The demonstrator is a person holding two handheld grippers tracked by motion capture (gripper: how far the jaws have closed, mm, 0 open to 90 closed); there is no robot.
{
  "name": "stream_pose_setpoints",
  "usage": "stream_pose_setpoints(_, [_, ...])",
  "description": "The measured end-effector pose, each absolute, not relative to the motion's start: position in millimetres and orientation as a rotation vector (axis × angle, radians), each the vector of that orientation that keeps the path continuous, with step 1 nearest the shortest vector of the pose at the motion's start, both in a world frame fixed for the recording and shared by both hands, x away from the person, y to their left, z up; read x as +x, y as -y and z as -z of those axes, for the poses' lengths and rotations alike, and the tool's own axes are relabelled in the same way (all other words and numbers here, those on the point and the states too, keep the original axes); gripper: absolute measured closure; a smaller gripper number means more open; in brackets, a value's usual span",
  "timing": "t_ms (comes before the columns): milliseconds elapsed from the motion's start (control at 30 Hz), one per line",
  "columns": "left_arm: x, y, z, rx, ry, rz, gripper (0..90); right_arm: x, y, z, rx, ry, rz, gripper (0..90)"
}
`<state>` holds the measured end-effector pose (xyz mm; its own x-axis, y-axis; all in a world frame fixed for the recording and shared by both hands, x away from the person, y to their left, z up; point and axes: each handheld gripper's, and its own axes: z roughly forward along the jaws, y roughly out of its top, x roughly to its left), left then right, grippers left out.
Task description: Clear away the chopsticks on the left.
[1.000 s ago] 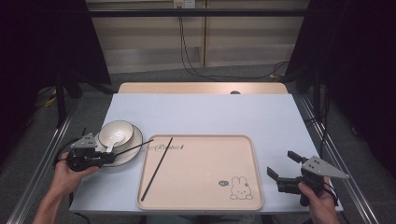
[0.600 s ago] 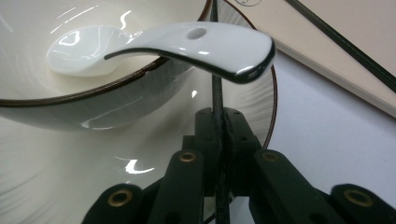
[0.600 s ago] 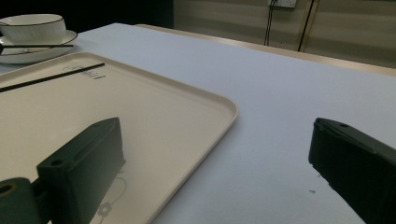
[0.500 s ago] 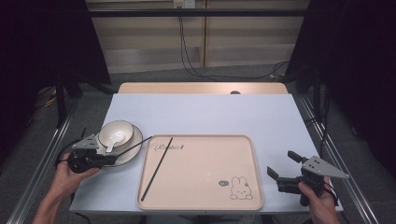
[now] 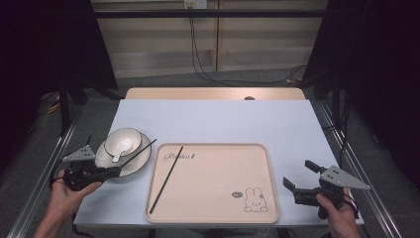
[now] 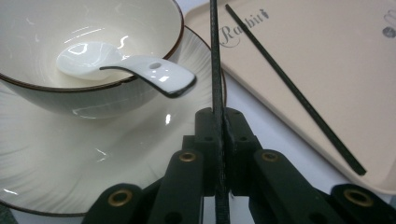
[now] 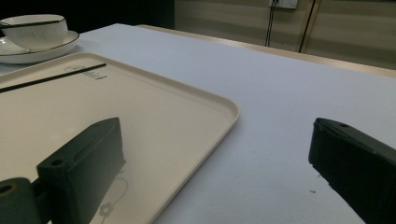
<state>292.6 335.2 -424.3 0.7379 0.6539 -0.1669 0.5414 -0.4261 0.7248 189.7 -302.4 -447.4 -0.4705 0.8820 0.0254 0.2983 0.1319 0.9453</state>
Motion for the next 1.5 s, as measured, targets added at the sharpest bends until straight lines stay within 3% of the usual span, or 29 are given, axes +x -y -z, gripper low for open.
stream_pose_setpoints(467, [261.6,-317.1,420.9,2.034,-1.014,-0.169,85.7,189.1,302.2,447.0,1.133,-1.853,-1.353,3.0])
stream_pose_setpoints(967, [229.4,-267.0,412.4,1.997,-1.075,-0.161,85.7,189.2,302.1,446.9,1.134,-1.848,-1.346,2.9])
stream_pose_setpoints(1500, [246.2,-227.1,421.4,1.916,-1.186,-0.171,85.7,189.6,301.5,447.0,1.129,-1.854,-1.35,2.9])
